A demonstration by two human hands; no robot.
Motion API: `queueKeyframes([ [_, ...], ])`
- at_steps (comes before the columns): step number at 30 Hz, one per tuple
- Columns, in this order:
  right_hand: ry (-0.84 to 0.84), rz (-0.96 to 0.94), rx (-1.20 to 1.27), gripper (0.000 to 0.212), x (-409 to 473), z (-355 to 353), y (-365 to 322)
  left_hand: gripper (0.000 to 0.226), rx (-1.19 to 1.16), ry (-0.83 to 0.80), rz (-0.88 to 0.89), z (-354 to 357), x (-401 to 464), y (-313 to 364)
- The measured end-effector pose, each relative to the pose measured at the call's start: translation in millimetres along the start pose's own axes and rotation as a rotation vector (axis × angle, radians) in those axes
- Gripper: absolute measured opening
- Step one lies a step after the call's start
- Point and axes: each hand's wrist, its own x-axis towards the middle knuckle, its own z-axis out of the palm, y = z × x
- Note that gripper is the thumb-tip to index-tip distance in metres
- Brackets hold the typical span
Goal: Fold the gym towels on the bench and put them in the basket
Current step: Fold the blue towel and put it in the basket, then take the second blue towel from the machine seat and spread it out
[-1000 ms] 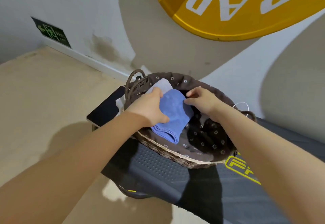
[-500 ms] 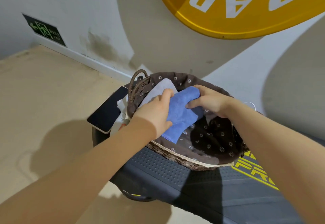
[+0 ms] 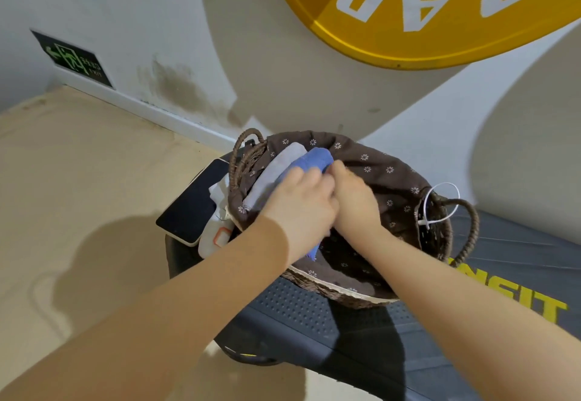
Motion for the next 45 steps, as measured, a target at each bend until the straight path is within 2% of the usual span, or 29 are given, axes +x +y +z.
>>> queueKeyframes([
  [1, -0.044, -0.029, 0.038, 0.016, -4, 3, 3, 0.038, -0.082, -0.078, 0.087, 2, 3, 2],
  [3, -0.096, -0.074, 0.129, 0.03, -6, 6, 13, 0.045, -0.224, -0.334, 0.119, 2, 5, 0],
  [8, -0.223, -0.114, 0.197, 0.062, -3, 5, 32, 0.068, -0.182, -0.551, 0.095, 7, -5, -6],
  [10, -0.251, -0.099, 0.22, 0.07, -3, 6, 34, 0.082, -0.202, -0.574, 0.046, 9, -14, -7],
  [13, -0.327, -0.09, 0.188, 0.077, -1, 8, 36, 0.092, -0.237, -0.564, -0.021, 14, -26, -8],
  [17, -0.463, -0.087, 0.027, 0.085, -6, 3, 37, 0.09, -0.283, -0.562, -0.121, 9, -26, 8],
  [19, -0.54, -0.053, 0.015, 0.081, -16, -6, 34, 0.08, -0.318, -0.555, -0.129, -5, -25, 15],
  [21, -0.558, -0.07, 0.006, 0.068, -23, -22, 27, 0.072, -0.286, -0.533, -0.097, -22, -23, 18],
  [23, -0.422, -0.119, 0.085, 0.048, -28, -43, 22, 0.059, -0.245, -0.378, -0.066, -34, -21, 20],
  [24, -0.315, -0.125, 0.132, 0.042, -29, -54, 23, 0.05, -0.238, -0.244, -0.072, -35, -18, 20],
  [26, -0.14, -0.171, 0.24, 0.039, -35, -78, 31, 0.034, -0.161, 0.184, -0.094, -33, -9, 26],
  [27, -0.084, -0.223, 0.304, 0.04, -42, -90, 37, 0.032, -0.152, 0.337, -0.108, -32, -6, 33],
  [28, -0.04, -0.273, 0.341, 0.041, -51, -101, 44, 0.031, -0.19, 0.457, -0.128, -33, -3, 41],
  [29, 0.007, -0.317, 0.332, 0.041, -60, -110, 52, 0.031, -0.274, 0.511, -0.155, -36, 2, 51],
  [32, 0.142, -0.354, 0.166, 0.041, -83, -129, 92, 0.029, -0.501, 0.549, -0.23, -47, 15, 87],
  [35, 0.172, -0.321, -0.039, 0.052, -96, -148, 141, 0.018, -0.566, 0.541, -0.243, -63, 36, 115],
  [37, 0.166, -0.253, -0.114, 0.044, -100, -164, 171, 0.015, -0.595, 0.511, -0.229, -79, 54, 130],
  [40, 0.023, -0.046, -0.076, 0.027, -112, -199, 208, 0.016, -0.656, 0.41, -0.119, -123, 79, 159],
  [42, -0.116, 0.047, -0.042, 0.025, -125, -231, 223, 0.014, -0.632, 0.282, -0.043, -164, 85, 180],
  [45, -0.349, 0.136, -0.076, 0.029, -149, -294, 225, 0.024, -0.461, 0.05, 0.107, -236, 88, 200],
])
